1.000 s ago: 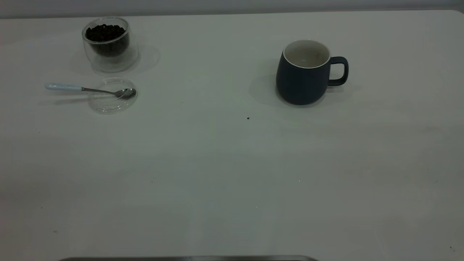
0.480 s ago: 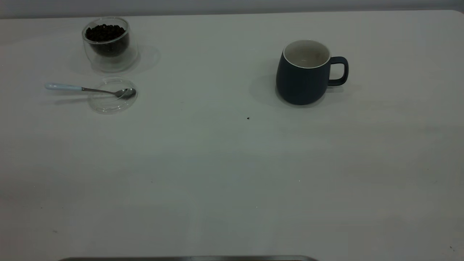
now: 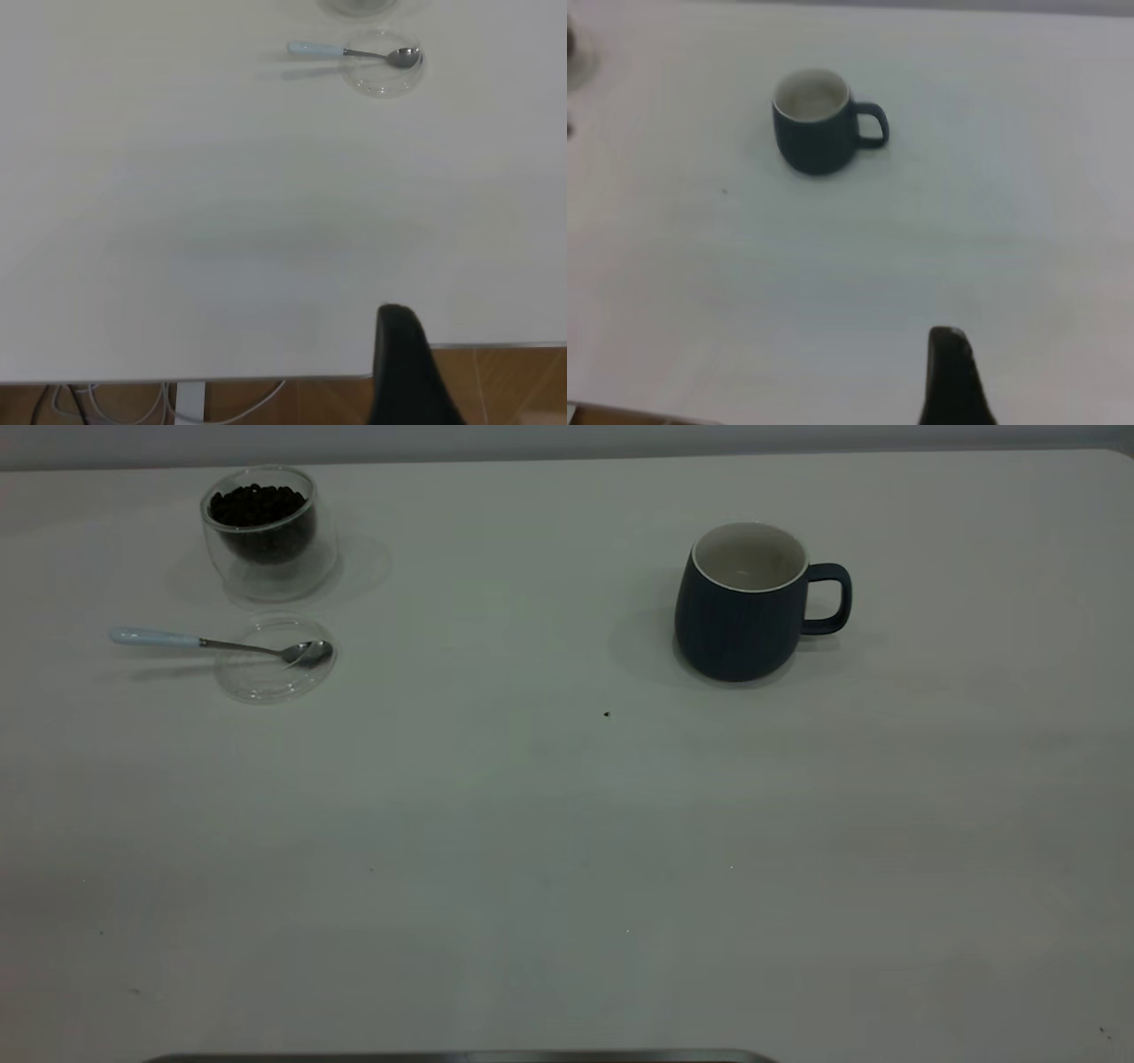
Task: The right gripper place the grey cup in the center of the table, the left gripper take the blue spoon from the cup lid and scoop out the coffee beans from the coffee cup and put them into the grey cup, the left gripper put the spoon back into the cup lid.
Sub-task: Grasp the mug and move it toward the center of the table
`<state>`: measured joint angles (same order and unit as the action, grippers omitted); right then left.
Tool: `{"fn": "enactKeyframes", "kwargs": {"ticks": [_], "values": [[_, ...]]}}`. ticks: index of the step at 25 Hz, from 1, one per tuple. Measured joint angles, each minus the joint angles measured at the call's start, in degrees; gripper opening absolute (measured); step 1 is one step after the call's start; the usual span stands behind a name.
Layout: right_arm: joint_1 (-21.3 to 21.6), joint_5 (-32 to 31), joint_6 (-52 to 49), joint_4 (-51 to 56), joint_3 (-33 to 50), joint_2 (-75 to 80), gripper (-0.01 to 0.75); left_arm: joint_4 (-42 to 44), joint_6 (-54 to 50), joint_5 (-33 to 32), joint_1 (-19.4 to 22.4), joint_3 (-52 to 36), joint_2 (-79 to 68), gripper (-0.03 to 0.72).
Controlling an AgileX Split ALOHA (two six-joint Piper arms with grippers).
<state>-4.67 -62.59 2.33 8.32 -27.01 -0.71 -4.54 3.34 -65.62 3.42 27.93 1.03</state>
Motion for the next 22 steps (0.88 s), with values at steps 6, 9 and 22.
{"fn": "enactKeyframes", "kwargs": {"ticks": [6,9,22], "values": [[0.0,9.5,3.1,6.2,-0.7,11.5,0.462,0.0,0.0,0.0,0.0,0.0,0.0,0.499],[0.0,21.1,14.1,14.8,-0.7,21.9,0.462,0.0,0.0,0.0,0.0,0.0,0.0,0.499],[0.0,38.0,70.0,58.7,-9.5,70.9,0.462,0.0,0.0,0.0,0.0,0.0,0.0,0.499]]}}
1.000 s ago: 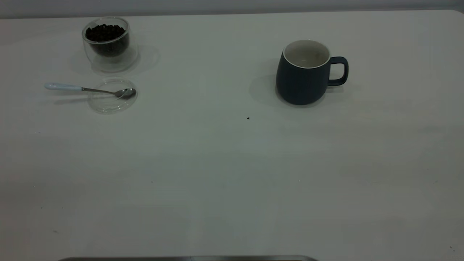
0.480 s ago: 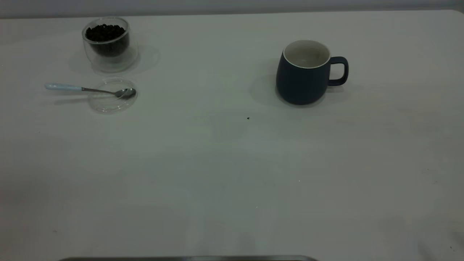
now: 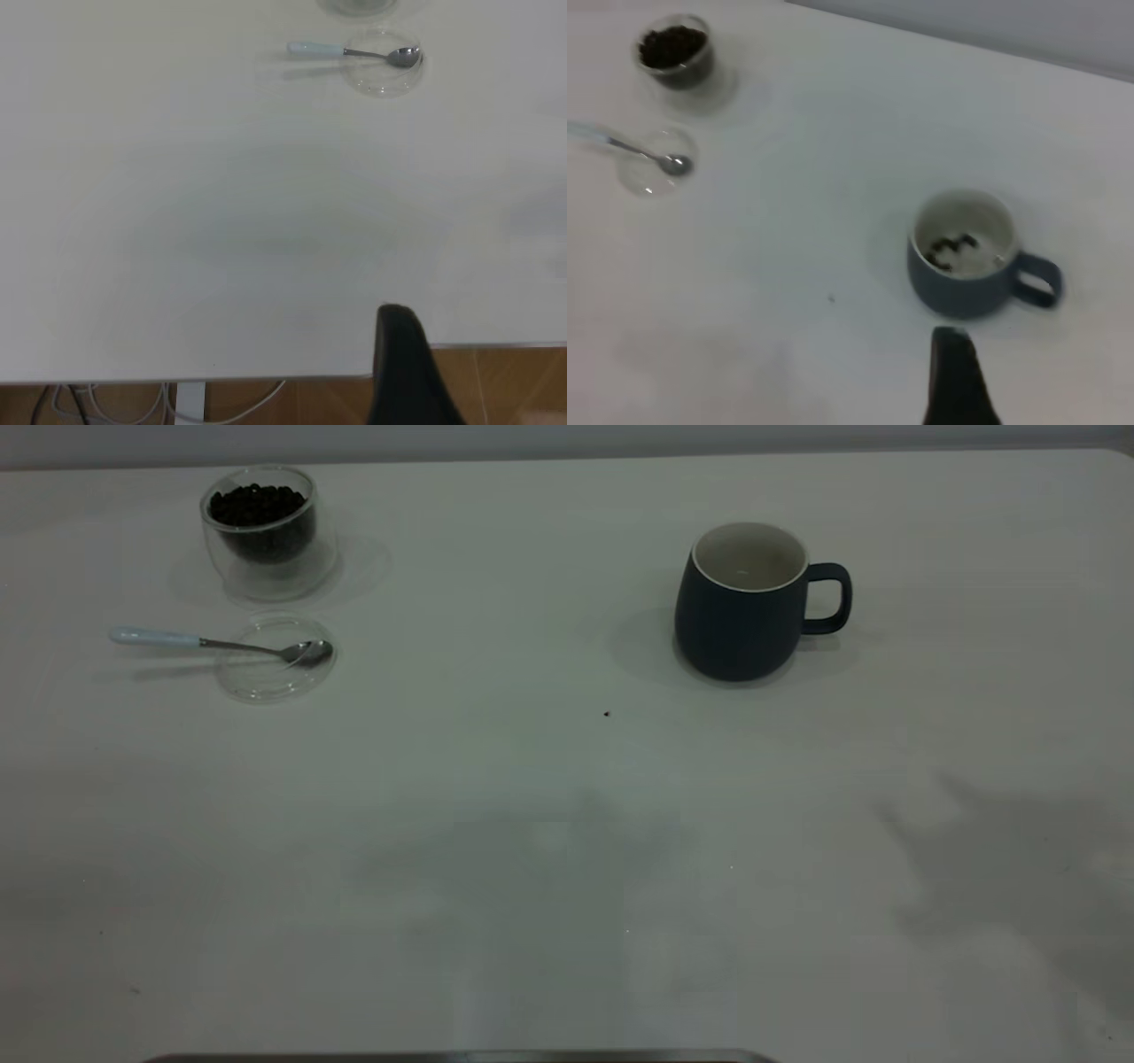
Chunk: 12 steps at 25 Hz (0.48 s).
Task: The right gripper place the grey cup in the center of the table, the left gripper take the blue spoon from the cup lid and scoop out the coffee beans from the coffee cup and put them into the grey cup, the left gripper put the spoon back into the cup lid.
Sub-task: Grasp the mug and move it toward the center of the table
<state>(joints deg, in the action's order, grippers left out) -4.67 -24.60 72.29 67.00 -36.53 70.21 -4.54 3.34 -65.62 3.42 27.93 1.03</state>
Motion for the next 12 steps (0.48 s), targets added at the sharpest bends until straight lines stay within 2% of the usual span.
{"fn": "enactKeyframes", "kwargs": {"ticks": [6,12], "values": [[0.0,-2.6,18.1,18.2,-6.0,15.5,0.462,0.0,0.0,0.0,0.0,0.0,0.0,0.499],[0.0,-2.6,24.7,26.4,-12.3,30.0,0.462,0.0,0.0,0.0,0.0,0.0,0.0,0.499]]}}
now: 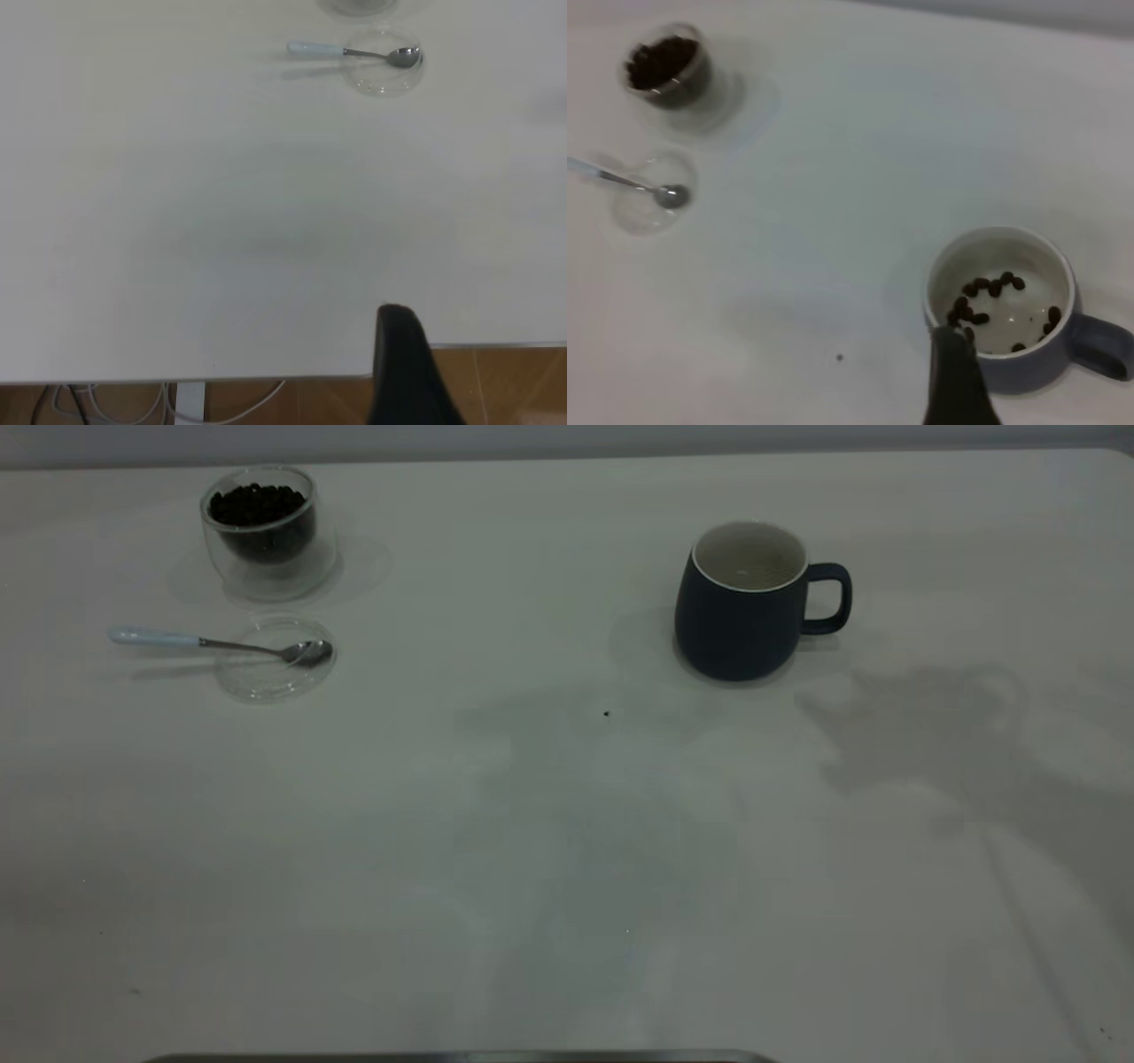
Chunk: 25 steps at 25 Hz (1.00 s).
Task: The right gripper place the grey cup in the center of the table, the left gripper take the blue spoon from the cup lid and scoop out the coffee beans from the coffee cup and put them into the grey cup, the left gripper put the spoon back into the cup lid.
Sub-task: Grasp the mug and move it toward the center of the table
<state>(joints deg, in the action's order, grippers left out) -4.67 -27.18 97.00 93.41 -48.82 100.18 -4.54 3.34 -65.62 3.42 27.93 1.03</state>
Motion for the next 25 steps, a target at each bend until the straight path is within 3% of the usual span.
{"fn": "enactKeyframes", "kwargs": {"ticks": [12,25], "values": [[2.0,-4.8,-0.2,4.4,-19.1,25.6,0.462,0.0,0.0,0.0,0.0,0.0,0.0,0.499],[3.9,-4.9,-0.2,-0.4,-26.8,36.6,0.462,0.0,0.0,0.0,0.0,0.0,0.0,0.499]]}}
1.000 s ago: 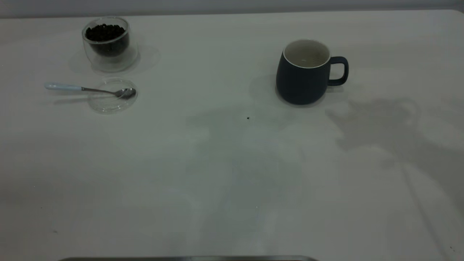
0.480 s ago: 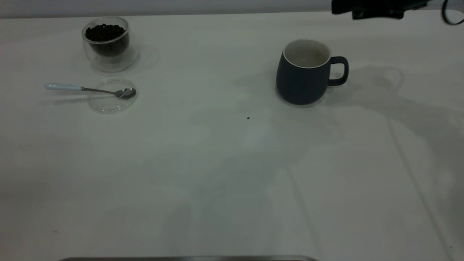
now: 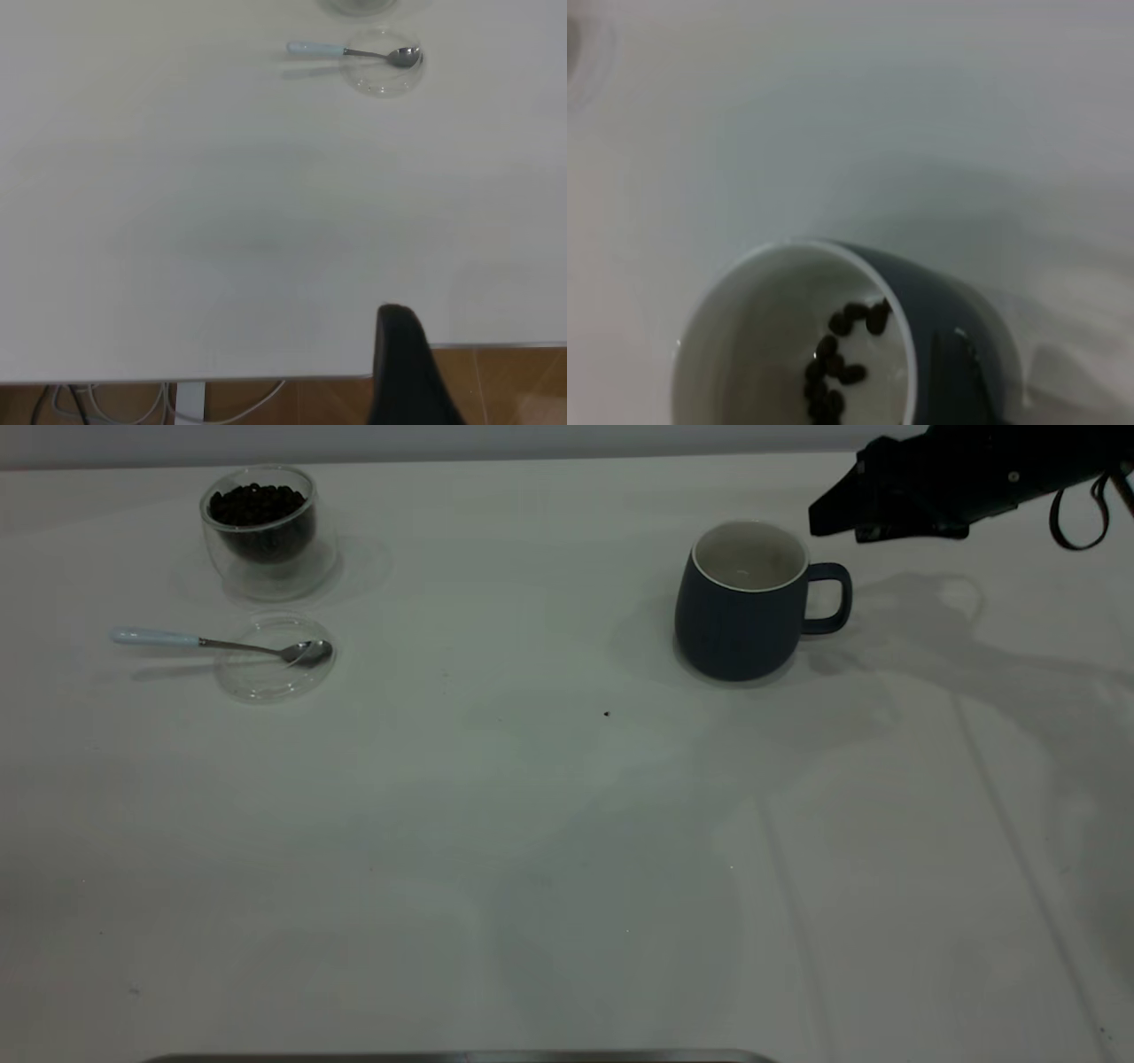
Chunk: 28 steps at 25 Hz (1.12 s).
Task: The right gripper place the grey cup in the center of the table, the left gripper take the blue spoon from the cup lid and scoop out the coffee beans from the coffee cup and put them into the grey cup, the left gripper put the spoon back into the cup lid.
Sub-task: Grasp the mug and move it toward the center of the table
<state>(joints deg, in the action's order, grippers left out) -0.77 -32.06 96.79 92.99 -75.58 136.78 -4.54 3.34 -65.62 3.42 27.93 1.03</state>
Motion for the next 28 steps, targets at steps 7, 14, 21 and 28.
{"fn": "enactKeyframes", "kwargs": {"ticks": [7,14,21,28], "values": [[-1.1,-0.9,-0.1,0.0,0.0,1.8,0.462,0.0,0.0,0.0,0.0,0.0,0.0,0.499],[-5.1,-1.2,0.0,0.6,0.0,1.9,0.462,0.0,0.0,0.0,0.0,0.0,0.0,0.499],[-10.1,-0.8,0.0,3.1,0.0,1.9,0.462,0.0,0.0,0.0,0.0,0.0,0.0,0.499],[-16.3,0.6,0.2,7.7,0.0,1.9,0.462,0.0,0.0,0.0,0.0,0.0,0.0,0.499]]}}
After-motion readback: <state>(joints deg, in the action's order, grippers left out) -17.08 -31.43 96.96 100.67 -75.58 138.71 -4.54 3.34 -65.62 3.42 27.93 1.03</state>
